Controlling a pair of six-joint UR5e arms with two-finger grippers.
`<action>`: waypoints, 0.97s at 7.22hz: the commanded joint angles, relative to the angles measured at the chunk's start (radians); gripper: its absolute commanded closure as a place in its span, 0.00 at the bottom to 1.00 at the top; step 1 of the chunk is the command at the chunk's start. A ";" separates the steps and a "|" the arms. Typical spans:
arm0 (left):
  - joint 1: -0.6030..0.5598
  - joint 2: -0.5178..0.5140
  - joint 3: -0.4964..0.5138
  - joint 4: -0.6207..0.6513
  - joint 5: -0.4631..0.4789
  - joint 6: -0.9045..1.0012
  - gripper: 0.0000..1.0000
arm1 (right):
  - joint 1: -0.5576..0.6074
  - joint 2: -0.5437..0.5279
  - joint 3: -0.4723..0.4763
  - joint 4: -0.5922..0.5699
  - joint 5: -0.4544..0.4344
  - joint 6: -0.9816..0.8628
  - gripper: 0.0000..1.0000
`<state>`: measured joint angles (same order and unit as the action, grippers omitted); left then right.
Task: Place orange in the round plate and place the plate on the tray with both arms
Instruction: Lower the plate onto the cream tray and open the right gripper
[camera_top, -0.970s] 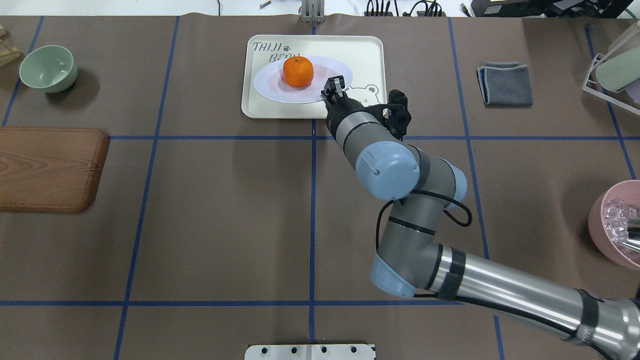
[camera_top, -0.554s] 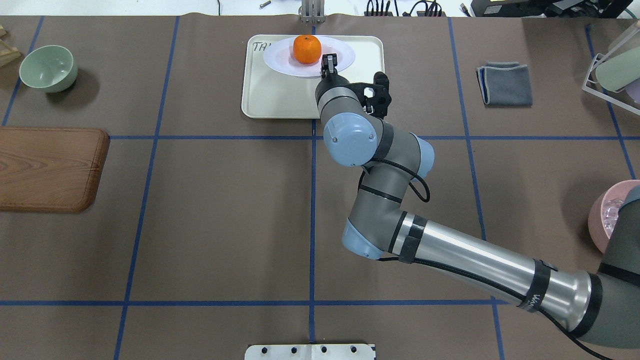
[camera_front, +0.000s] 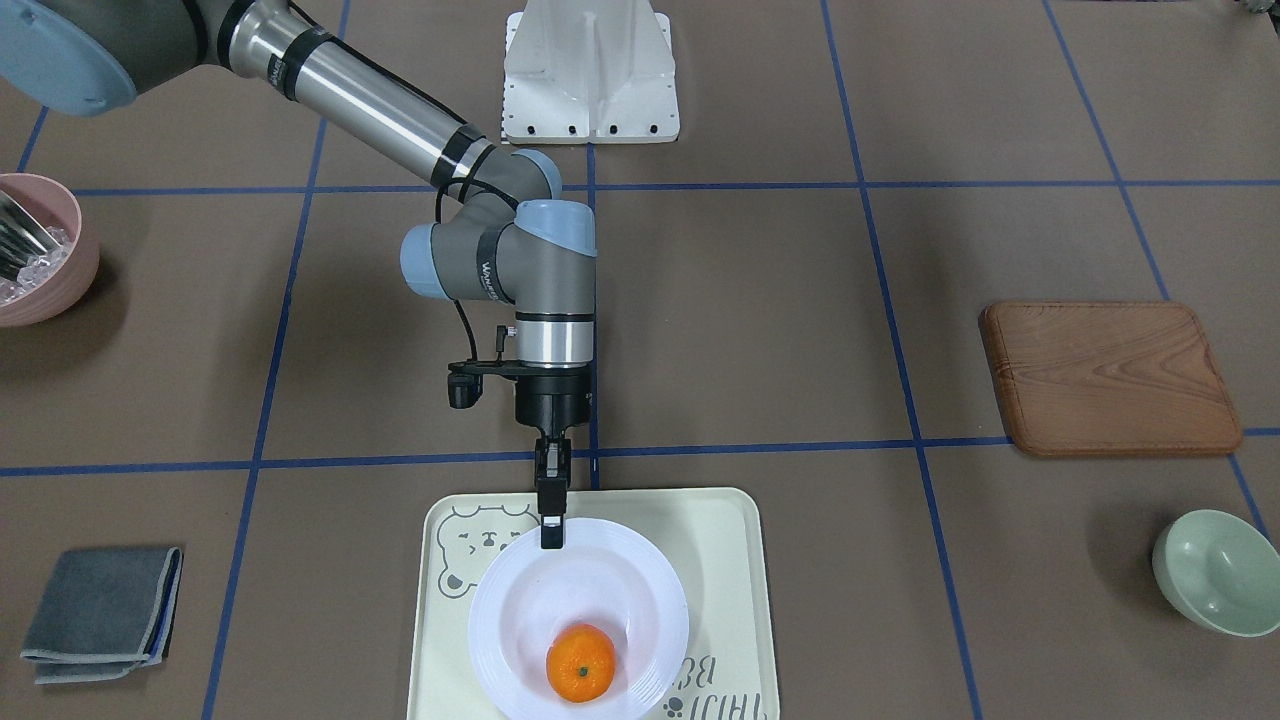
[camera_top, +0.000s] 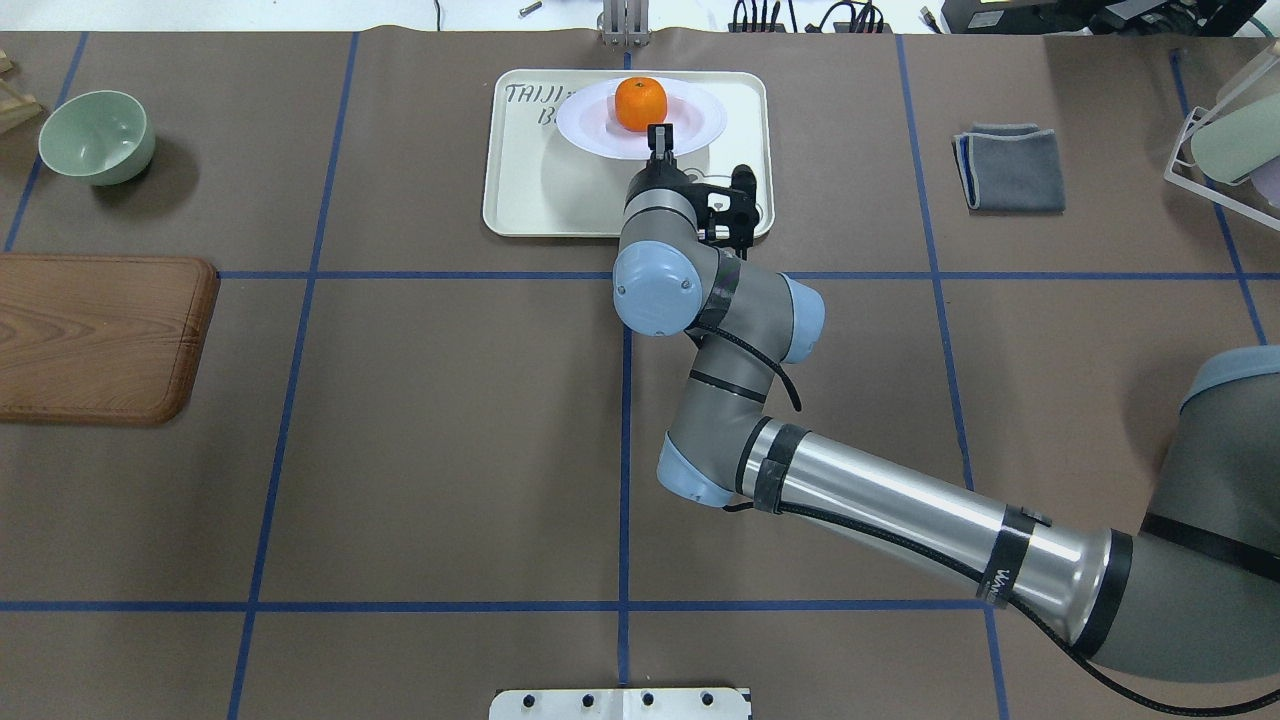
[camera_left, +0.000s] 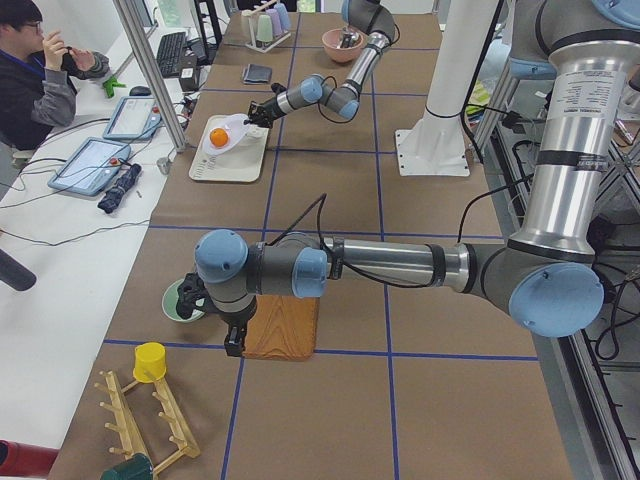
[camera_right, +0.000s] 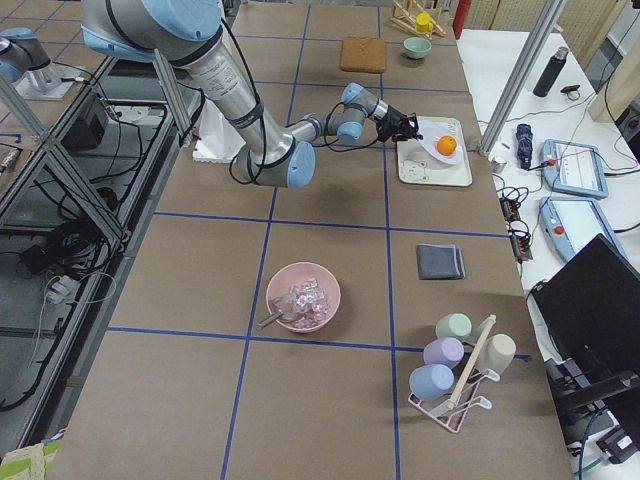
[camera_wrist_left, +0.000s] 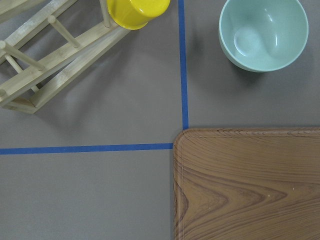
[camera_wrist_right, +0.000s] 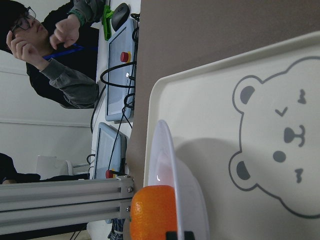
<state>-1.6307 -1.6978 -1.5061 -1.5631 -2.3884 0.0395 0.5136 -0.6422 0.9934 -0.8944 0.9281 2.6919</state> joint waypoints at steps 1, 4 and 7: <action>0.000 0.000 0.000 0.000 0.000 -0.001 0.02 | -0.027 0.006 -0.015 -0.001 -0.023 -0.007 0.79; 0.000 -0.005 0.001 0.000 0.000 -0.001 0.02 | -0.064 -0.020 0.098 -0.001 0.001 -0.222 0.00; 0.000 0.000 0.000 0.000 0.000 0.000 0.02 | -0.107 -0.123 0.313 -0.123 0.085 -0.474 0.00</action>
<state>-1.6306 -1.7003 -1.5058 -1.5631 -2.3891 0.0397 0.4158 -0.7390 1.2238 -0.9270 0.9605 2.3318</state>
